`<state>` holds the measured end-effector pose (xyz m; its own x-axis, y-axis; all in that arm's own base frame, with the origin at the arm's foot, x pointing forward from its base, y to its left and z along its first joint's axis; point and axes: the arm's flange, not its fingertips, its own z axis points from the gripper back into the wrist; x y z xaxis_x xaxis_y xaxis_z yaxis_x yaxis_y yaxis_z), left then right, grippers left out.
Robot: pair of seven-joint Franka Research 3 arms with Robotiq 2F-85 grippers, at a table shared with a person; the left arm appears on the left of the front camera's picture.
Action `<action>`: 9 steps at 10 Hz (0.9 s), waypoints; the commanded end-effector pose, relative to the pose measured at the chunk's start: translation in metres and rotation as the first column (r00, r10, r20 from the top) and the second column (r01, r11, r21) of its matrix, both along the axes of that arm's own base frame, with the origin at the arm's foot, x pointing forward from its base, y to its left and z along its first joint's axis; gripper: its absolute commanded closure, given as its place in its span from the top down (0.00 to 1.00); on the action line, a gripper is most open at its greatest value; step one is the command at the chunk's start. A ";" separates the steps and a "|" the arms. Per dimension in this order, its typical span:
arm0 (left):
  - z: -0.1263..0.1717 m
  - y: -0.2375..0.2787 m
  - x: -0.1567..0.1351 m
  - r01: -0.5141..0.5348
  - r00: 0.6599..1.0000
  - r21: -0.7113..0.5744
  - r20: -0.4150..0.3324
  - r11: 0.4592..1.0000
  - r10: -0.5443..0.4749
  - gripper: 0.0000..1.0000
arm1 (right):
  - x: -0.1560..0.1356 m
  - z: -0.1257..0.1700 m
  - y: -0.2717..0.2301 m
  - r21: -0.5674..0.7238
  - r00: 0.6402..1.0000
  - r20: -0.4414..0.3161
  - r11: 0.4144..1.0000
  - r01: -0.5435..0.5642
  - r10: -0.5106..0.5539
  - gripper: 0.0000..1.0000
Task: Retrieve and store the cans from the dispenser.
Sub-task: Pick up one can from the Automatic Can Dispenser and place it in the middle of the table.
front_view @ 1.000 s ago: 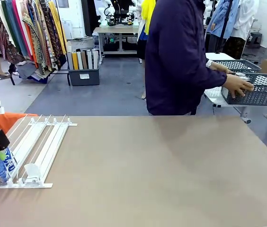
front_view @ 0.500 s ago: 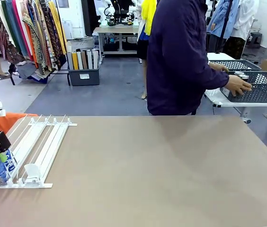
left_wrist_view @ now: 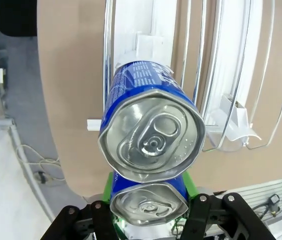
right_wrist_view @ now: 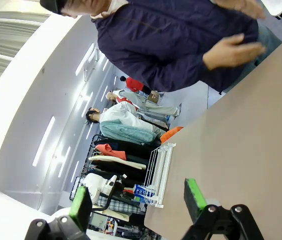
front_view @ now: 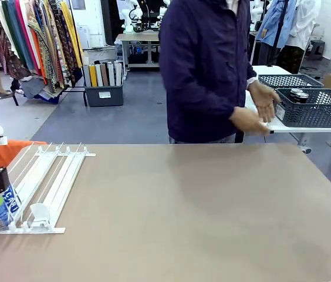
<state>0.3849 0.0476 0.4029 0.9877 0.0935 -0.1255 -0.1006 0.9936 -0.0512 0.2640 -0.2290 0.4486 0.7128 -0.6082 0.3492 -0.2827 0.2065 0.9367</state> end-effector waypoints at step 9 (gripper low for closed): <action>0.133 0.004 -0.043 -0.089 0.987 -0.062 0.127 0.994 0.097 0.00 | 0.003 0.007 0.001 0.031 1.000 0.003 0.999 0.013 -0.013 1.00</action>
<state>0.3521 0.0497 0.5046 0.9864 0.1565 -0.0498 -0.1607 0.9822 -0.0968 0.2641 -0.2289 0.4485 0.7131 -0.6081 0.3489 -0.2824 0.2063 0.9368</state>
